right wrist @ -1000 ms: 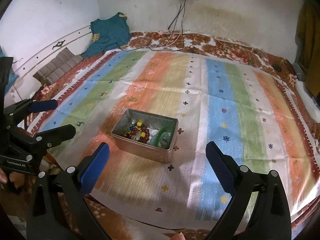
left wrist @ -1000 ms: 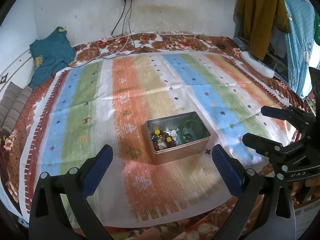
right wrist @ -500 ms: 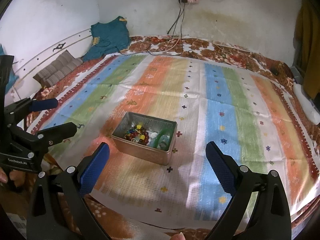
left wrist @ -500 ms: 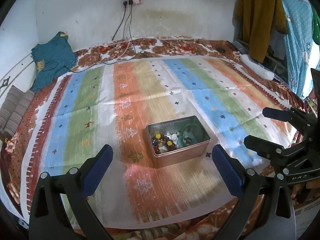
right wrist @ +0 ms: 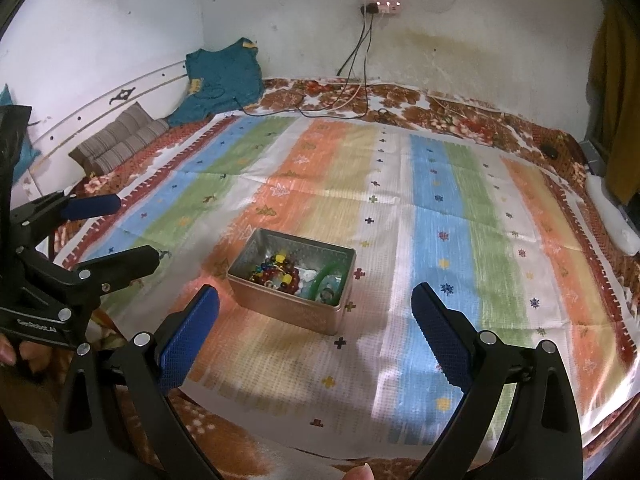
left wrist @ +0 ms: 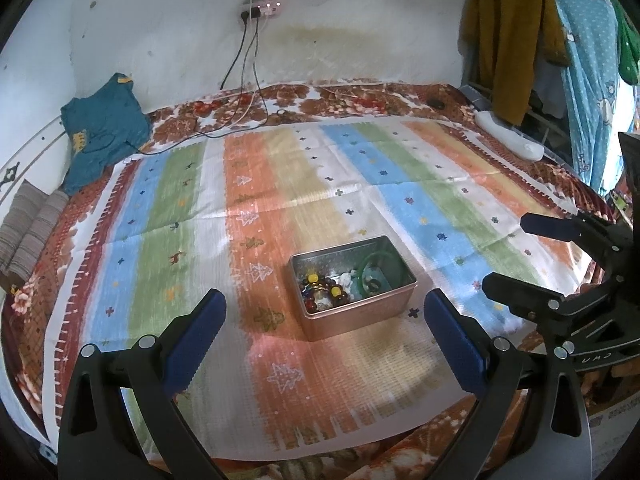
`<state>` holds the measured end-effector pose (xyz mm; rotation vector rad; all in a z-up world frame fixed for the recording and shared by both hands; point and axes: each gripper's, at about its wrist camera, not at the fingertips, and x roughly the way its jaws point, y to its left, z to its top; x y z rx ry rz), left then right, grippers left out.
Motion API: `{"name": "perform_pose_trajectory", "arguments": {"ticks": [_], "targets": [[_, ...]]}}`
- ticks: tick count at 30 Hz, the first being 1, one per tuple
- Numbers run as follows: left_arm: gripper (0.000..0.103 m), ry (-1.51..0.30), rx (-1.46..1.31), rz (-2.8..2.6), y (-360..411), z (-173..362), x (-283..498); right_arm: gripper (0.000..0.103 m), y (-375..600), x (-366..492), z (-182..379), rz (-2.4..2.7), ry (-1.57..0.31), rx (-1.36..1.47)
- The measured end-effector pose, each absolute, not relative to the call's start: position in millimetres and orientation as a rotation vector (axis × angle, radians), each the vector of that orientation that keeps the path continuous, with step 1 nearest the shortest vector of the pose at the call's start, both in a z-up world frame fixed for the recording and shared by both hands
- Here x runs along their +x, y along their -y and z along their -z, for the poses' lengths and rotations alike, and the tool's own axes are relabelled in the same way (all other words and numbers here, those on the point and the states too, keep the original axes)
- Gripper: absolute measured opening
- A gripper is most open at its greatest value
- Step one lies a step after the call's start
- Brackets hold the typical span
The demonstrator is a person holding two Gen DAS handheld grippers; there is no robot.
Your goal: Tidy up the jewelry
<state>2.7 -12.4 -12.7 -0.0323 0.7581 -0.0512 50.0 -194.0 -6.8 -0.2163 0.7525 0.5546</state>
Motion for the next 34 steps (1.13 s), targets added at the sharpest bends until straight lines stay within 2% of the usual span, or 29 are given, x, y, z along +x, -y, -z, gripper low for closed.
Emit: {"name": "perform_pose_trajectory", "arguments": {"ticks": [34], "targets": [[0.097, -0.758, -0.033, 0.060, 12.5, 14.7, 1.4, 0.098, 197.6, 49.2, 6.5, -0.553, -0.753, -0.215]]}}
